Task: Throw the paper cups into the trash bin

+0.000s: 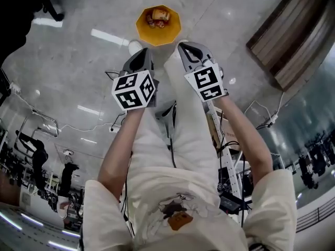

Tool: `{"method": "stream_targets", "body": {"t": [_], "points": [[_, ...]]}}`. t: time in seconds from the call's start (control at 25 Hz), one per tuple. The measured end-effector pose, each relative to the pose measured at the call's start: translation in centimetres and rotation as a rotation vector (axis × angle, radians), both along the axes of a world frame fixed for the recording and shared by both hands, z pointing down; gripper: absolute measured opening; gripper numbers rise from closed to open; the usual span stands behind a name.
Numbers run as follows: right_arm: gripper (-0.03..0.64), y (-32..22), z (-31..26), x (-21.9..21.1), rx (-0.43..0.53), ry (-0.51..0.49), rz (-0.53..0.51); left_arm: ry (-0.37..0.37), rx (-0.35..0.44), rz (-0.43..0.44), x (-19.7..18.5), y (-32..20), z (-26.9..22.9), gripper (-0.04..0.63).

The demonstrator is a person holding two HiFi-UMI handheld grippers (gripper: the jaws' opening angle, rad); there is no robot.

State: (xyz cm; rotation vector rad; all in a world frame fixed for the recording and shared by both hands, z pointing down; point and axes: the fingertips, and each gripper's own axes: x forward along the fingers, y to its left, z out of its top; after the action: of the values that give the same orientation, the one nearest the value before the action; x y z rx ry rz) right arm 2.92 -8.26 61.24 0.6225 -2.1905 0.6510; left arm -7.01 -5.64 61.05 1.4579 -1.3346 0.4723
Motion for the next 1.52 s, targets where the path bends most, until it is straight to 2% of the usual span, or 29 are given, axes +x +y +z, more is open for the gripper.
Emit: {"method": "stream_targets", "body": {"t": [0.24,0.48,0.84,1.16,1.32,1.52], "points": [[0.006,0.4,-8.1,1.3,0.013,-0.016,0.029,-0.01,0.063,-0.031,-0.7,0.8,-9.2,0.005],[0.006,1.5,-16.8,2.3,0.041,-0.074,0.054,0.013,0.146,-0.006,0.0,1.4,-19.3,0.005],[0.008,2.6,-27.9,3.8,0.065,-0.153,0.097,0.052,0.246,0.032,0.8,2.6,-31.4,0.006],[0.008,3.2,-37.0,2.8,0.127,-0.22,0.103,0.087,0.361,0.078,1.1,2.3,-40.6,0.006],[0.008,3.6,-40.1,1.5,0.09,-0.28,0.12,0.079,0.421,0.119,1.1,1.5,-44.3,0.006],[0.008,3.8,-42.8,0.6,0.06,-0.29,0.113,0.07,0.52,0.143,1.4,0.9,-48.8,0.006]]}}
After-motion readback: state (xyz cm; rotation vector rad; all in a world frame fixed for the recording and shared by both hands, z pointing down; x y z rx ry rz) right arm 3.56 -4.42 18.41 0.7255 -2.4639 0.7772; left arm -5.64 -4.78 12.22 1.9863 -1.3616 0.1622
